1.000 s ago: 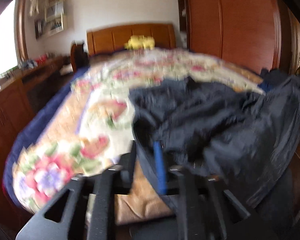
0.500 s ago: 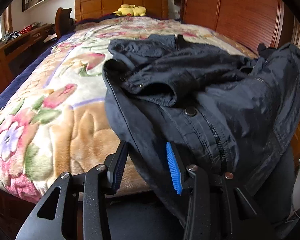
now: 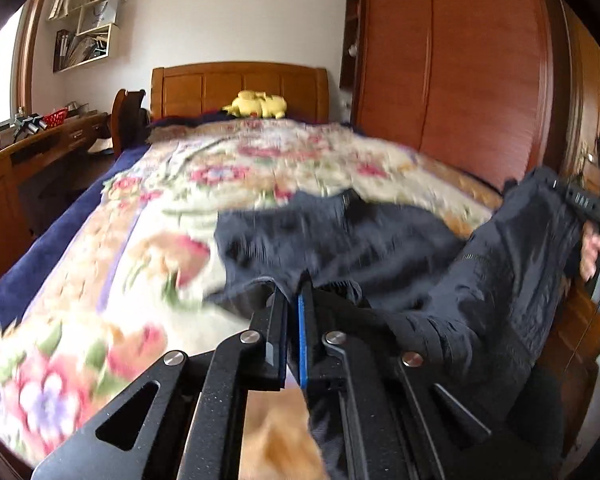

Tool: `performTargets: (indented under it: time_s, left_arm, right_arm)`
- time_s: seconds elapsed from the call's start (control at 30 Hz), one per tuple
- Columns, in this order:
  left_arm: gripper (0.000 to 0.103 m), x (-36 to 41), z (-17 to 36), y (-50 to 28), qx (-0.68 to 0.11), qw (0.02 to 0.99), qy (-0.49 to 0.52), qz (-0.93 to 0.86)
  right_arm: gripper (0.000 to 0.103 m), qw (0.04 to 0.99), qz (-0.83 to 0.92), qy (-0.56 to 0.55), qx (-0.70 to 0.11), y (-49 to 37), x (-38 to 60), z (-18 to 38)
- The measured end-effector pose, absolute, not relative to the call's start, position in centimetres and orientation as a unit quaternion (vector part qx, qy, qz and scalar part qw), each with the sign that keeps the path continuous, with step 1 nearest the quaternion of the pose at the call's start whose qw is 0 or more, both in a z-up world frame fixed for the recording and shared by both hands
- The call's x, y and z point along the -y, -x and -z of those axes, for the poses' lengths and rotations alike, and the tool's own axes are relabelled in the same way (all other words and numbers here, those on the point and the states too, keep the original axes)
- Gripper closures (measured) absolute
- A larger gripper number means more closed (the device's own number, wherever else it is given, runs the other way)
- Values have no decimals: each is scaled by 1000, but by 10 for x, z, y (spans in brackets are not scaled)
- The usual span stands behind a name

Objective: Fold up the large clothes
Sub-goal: 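Lift the hem with both grippers and fold it toward the collar, release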

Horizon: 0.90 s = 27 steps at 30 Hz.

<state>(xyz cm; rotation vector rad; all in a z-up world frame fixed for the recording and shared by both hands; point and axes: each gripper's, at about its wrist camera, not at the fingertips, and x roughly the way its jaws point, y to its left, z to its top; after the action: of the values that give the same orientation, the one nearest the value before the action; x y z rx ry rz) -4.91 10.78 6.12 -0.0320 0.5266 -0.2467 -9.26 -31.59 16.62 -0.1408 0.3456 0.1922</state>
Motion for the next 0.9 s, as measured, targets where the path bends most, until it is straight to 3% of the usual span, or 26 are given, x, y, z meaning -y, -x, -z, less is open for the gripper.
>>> performTargets:
  time_s: [0.5,0.8,0.9]
  left_arm:
    - [99,-112,-46,-105,-254,965,13,59]
    - [99,-113,-15,-147,-281,959,-4,29]
    - [97,-114,-10,-151,-297,954,-7,35]
  right_arm:
    - [98,969,-41,52,-239,-102,311,-117]
    - [98,953,-16,94,-289,-167,288,-93]
    - [94,951,-20,79,-298,-167,291,-96]
